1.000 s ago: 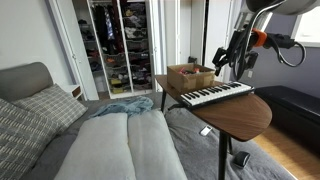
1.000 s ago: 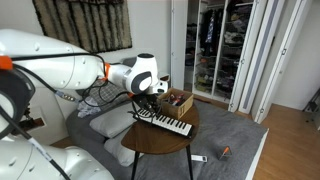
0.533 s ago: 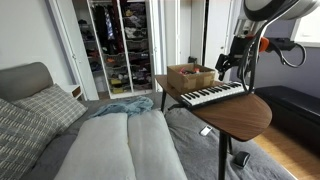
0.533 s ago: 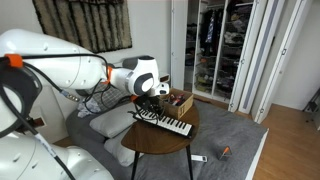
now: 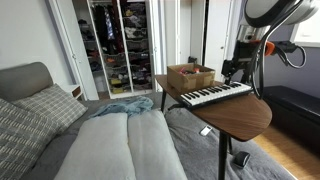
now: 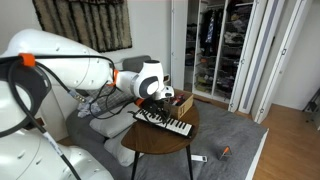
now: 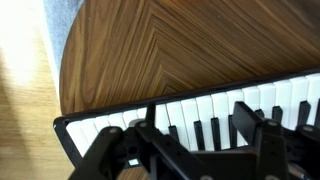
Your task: Press the first d key from the right on the keyboard
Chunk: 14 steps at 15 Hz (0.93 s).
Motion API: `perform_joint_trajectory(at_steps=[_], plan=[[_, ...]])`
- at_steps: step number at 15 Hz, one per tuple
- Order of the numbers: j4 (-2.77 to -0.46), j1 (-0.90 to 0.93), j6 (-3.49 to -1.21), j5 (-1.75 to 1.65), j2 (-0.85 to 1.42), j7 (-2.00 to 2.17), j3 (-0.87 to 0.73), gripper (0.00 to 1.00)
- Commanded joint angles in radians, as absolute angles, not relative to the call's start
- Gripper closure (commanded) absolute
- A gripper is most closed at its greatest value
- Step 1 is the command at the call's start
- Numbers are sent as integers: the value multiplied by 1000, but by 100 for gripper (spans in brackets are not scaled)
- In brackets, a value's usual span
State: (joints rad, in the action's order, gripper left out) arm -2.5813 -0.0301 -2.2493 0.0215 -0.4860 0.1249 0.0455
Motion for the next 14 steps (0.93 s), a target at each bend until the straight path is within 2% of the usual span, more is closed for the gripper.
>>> perform_joint_trajectory(at_steps=[1, 8, 14], plan=[[-2576, -28, -2272, 0, -463, 58, 18, 51], [-2569, -32, -2327, -12, -414, -7, -1, 99], [-2566, -34, -2378, -21, -368, -31, -13, 100]])
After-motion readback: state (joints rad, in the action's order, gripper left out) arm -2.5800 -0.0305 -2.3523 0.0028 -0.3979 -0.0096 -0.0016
